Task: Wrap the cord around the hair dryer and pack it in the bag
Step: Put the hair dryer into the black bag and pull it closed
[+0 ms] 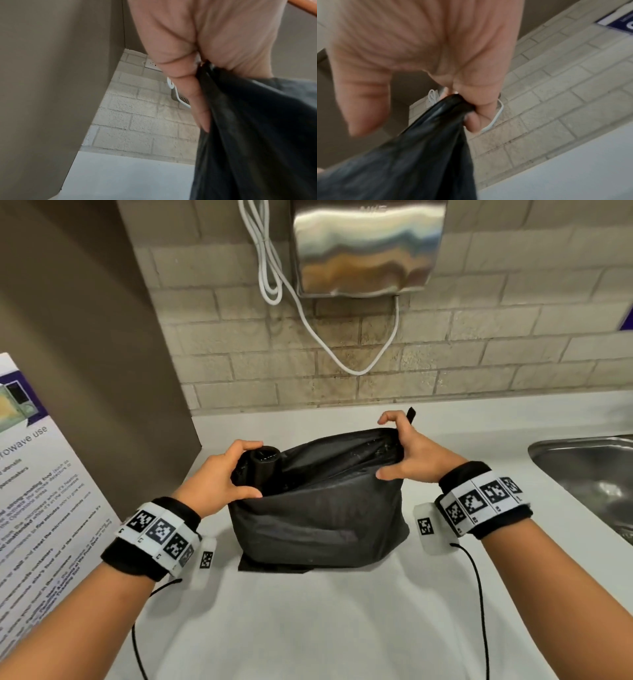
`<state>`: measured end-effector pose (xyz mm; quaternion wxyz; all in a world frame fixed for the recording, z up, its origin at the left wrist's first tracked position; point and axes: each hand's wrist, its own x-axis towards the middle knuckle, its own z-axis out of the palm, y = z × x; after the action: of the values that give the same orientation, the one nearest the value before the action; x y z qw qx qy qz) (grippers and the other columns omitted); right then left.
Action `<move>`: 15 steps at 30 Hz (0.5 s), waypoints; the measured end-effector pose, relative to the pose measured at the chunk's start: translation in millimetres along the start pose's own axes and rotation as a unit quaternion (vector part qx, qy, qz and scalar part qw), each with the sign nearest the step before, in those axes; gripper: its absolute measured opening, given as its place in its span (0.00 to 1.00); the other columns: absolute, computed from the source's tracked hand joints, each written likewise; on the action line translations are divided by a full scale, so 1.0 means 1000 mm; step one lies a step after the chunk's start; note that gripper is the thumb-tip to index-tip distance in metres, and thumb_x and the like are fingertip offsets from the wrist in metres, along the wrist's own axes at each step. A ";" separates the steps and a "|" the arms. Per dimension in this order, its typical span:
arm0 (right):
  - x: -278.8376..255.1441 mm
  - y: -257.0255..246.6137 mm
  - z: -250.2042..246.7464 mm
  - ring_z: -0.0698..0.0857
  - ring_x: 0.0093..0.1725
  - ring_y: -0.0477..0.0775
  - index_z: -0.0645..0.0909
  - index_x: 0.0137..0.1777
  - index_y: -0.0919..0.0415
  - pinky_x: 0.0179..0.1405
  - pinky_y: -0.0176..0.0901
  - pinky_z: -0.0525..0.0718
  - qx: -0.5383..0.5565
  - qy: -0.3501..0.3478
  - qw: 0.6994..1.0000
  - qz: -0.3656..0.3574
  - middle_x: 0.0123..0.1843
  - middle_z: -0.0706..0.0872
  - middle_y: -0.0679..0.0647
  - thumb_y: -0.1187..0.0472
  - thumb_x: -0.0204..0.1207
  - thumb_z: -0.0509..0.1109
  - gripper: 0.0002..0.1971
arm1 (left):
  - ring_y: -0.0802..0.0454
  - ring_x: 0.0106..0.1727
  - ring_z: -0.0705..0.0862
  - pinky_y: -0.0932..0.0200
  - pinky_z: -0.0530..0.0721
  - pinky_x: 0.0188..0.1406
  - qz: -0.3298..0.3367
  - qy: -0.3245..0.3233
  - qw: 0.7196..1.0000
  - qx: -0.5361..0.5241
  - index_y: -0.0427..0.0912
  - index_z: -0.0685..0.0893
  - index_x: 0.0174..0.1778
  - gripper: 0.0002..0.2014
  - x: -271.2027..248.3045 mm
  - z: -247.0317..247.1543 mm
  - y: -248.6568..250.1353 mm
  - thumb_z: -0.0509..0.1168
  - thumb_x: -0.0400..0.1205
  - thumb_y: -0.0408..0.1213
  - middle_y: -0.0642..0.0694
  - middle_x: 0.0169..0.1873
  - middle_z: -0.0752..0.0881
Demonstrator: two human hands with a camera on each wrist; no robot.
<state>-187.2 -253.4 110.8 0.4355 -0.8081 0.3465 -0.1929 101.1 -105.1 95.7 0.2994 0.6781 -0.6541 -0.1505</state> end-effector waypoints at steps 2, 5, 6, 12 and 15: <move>0.001 0.001 -0.004 0.82 0.56 0.62 0.61 0.67 0.35 0.57 0.50 0.82 -0.076 0.007 0.997 -0.001 0.60 0.76 0.62 0.64 0.61 0.77 0.40 | 0.58 0.62 0.77 0.83 0.70 0.51 0.024 -0.005 1.000 0.017 0.49 0.68 0.75 0.32 0.000 -0.006 -0.001 0.70 0.76 0.32 0.56 0.61 0.78; 0.002 0.003 -0.006 0.79 0.64 0.60 0.78 0.62 0.58 0.53 0.36 0.73 -0.153 0.077 0.985 0.008 0.61 0.81 0.61 0.66 0.73 0.71 0.17 | 0.63 0.59 0.78 0.81 0.69 0.53 0.056 0.058 0.995 0.052 0.44 0.76 0.70 0.19 0.003 -0.011 0.000 0.63 0.81 0.33 0.58 0.57 0.81; 0.002 0.002 -0.006 0.78 0.65 0.59 0.82 0.55 0.61 0.50 0.36 0.73 -0.152 0.107 0.983 0.002 0.59 0.82 0.61 0.66 0.75 0.69 0.09 | 0.67 0.56 0.80 0.84 0.70 0.50 0.066 0.093 0.993 0.038 0.44 0.82 0.63 0.14 0.003 -0.012 0.002 0.62 0.82 0.33 0.63 0.52 0.84; -0.003 0.001 -0.008 0.75 0.55 0.51 0.85 0.44 0.68 0.61 0.37 0.71 -0.132 0.261 0.952 -0.093 0.48 0.76 0.54 0.70 0.74 0.68 0.05 | 0.66 0.29 0.76 0.62 0.76 0.36 0.043 0.204 0.974 -0.087 0.57 0.78 0.31 0.19 0.007 -0.009 0.001 0.55 0.86 0.34 0.66 0.27 0.82; -0.004 0.005 -0.008 0.80 0.55 0.60 0.87 0.46 0.66 0.58 0.39 0.73 -0.168 0.269 0.943 -0.102 0.47 0.80 0.55 0.72 0.73 0.68 0.07 | 0.66 0.27 0.74 0.59 0.73 0.33 0.023 0.126 0.982 -0.141 0.55 0.77 0.35 0.12 0.004 0.000 0.008 0.58 0.84 0.40 0.57 0.27 0.77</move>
<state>-196.9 -256.9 110.3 0.1618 -0.8185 0.3938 -0.3858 95.1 -108.7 101.5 0.4754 0.6270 -0.5991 -0.1482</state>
